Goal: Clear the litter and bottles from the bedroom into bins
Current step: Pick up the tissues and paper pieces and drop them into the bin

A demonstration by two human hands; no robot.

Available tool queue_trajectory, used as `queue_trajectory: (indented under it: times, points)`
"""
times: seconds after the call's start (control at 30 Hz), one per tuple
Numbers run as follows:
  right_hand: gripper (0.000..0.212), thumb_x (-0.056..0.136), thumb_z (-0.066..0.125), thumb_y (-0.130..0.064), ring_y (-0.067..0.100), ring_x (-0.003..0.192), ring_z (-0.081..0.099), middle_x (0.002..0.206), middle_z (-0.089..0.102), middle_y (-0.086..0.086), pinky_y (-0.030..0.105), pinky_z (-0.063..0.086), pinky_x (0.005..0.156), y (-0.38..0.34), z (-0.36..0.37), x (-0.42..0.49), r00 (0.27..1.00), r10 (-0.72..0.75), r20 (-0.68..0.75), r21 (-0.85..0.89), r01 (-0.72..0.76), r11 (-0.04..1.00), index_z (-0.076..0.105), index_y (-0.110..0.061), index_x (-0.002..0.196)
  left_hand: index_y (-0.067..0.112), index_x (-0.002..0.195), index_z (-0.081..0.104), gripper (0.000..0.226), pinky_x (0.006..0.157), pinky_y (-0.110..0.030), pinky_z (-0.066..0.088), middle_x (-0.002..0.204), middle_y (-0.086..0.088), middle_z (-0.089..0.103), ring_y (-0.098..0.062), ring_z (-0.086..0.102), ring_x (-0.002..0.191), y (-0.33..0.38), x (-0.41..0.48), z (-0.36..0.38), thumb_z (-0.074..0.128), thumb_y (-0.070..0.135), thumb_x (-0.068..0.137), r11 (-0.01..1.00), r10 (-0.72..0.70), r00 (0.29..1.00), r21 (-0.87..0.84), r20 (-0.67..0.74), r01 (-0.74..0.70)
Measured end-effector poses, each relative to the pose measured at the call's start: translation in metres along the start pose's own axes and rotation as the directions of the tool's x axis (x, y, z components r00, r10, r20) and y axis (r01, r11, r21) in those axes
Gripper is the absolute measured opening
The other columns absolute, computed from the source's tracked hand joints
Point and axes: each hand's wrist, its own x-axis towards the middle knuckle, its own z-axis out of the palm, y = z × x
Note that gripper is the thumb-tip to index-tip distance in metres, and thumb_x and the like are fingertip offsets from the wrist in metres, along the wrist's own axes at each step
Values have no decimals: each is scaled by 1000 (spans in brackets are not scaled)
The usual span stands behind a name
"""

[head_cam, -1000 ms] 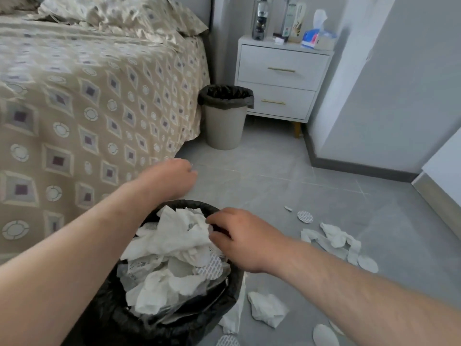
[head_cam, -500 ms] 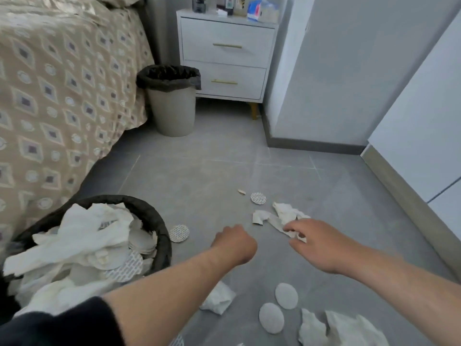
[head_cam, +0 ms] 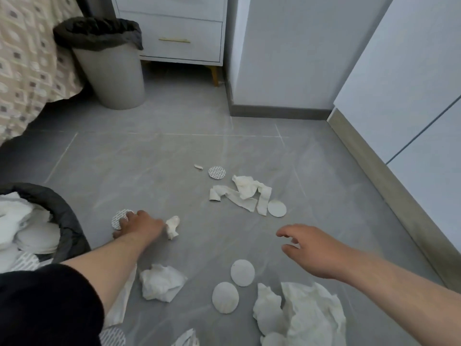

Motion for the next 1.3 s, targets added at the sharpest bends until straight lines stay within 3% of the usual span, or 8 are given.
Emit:
queue_trajectory:
  times: [0.23,0.5,0.6,0.77,0.93,1.03,1.13,1.3]
  points:
    - [39,98,45,-30,13,123,50,140,49,-4,22,37,97,5,9,7,999,31,9,48,-32,998,47,-25,136,10,108,62,80,95,-43,45,122,-17,57,-37,53,114,5,0,11,37,75,67,978,206,979,25,-11,-205]
    - [57,91,51,-44,22,131,42,144,42,2,34,37,105,19,29,-4,975,151,164,-145,-128,981,37,-26,143,20,100,61,18,86,-36,44,116,-6,51,-30,50,111,16,-17,41,47,29,93,763,620,785,228,7,-605]
    - [87,78,61,-59,28,135,38,149,32,5,40,38,106,33,49,-19,918,270,290,-241,-202,949,22,-28,149,17,94,64,12,79,-33,43,111,-9,51,-34,55,100,13,-16,43,55,23,89,757,635,773,195,7,-623]
    - [115,65,69,-69,33,138,33,156,14,9,47,37,108,46,81,-41,849,393,354,-192,-345,919,5,-29,151,18,81,56,13,74,-33,42,101,-18,56,-39,57,93,13,-24,32,65,28,83,840,534,846,126,-8,-529]
    - [129,56,71,-73,39,144,17,160,-5,10,48,28,114,44,111,-50,842,427,329,-94,-421,902,-9,-34,151,12,108,48,39,87,-40,44,113,-20,53,-43,50,107,14,-30,26,64,36,82,850,483,875,223,30,-477]
    - [113,64,68,-67,39,141,19,155,9,12,46,28,114,38,126,-59,884,397,246,-69,-393,917,5,-30,150,9,117,46,33,84,-37,45,118,-19,53,-39,55,107,16,-39,24,52,27,90,781,519,849,351,97,-517]
    - [74,78,64,-50,32,133,29,147,25,8,41,36,108,33,138,-65,930,332,159,-50,-328,943,31,-27,140,13,121,48,31,82,-32,44,121,-14,54,-32,57,109,12,-47,19,45,16,90,734,528,838,424,136,-531]
    - [36,86,60,-31,26,110,51,119,43,5,31,44,91,28,136,-57,958,253,135,-35,-250,968,53,-18,119,18,126,52,39,90,-30,43,131,-8,55,-26,54,117,-1,-57,-1,46,12,88,759,498,858,415,125,-501]
